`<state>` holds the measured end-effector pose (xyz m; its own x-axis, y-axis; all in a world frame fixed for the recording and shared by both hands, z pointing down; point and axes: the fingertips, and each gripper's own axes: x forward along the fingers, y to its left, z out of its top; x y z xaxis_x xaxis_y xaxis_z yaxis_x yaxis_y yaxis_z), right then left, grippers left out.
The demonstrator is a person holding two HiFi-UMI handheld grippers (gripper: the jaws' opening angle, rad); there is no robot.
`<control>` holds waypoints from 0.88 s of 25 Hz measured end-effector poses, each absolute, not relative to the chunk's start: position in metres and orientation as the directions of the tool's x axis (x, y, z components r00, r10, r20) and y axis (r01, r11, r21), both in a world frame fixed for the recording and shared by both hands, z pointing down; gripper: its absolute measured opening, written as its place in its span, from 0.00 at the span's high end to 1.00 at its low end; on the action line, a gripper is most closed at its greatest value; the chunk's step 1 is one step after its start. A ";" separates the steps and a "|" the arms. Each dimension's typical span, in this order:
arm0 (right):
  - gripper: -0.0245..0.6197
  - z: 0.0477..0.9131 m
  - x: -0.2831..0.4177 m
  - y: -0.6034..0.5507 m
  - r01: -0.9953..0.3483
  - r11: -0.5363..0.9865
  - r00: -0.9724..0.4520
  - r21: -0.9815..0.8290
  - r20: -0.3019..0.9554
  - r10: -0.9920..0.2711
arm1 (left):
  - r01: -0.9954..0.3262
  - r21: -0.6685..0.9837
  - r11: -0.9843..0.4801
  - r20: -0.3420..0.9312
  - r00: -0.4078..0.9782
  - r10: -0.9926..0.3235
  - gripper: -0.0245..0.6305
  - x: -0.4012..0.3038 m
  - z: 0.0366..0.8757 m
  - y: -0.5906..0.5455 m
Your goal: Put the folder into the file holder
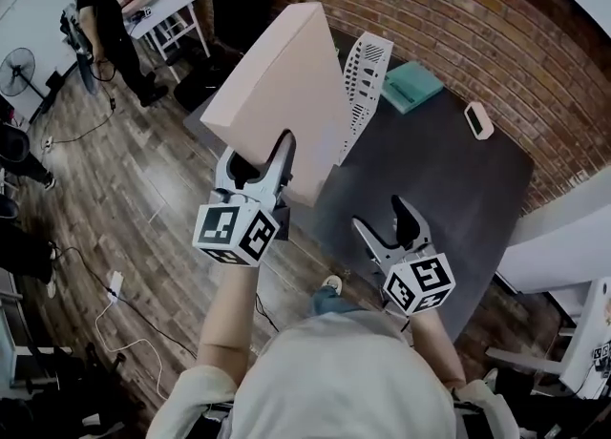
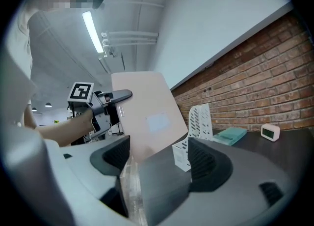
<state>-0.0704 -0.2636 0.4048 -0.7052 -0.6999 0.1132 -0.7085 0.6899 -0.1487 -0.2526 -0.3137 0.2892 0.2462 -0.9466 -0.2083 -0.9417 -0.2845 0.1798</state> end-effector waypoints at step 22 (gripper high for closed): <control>0.42 0.427 -0.028 -0.351 -0.787 0.596 -0.617 -0.161 0.172 -0.768 | -0.921 0.119 -0.370 -0.146 0.353 -0.924 0.56 -0.209 0.316 -0.465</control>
<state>-0.0275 -0.3509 0.4270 -0.6165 -0.7684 0.1716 -0.7871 0.5956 -0.1608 -0.2089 -0.4653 0.3163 0.3528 -0.9242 -0.1460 -0.9212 -0.3705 0.1193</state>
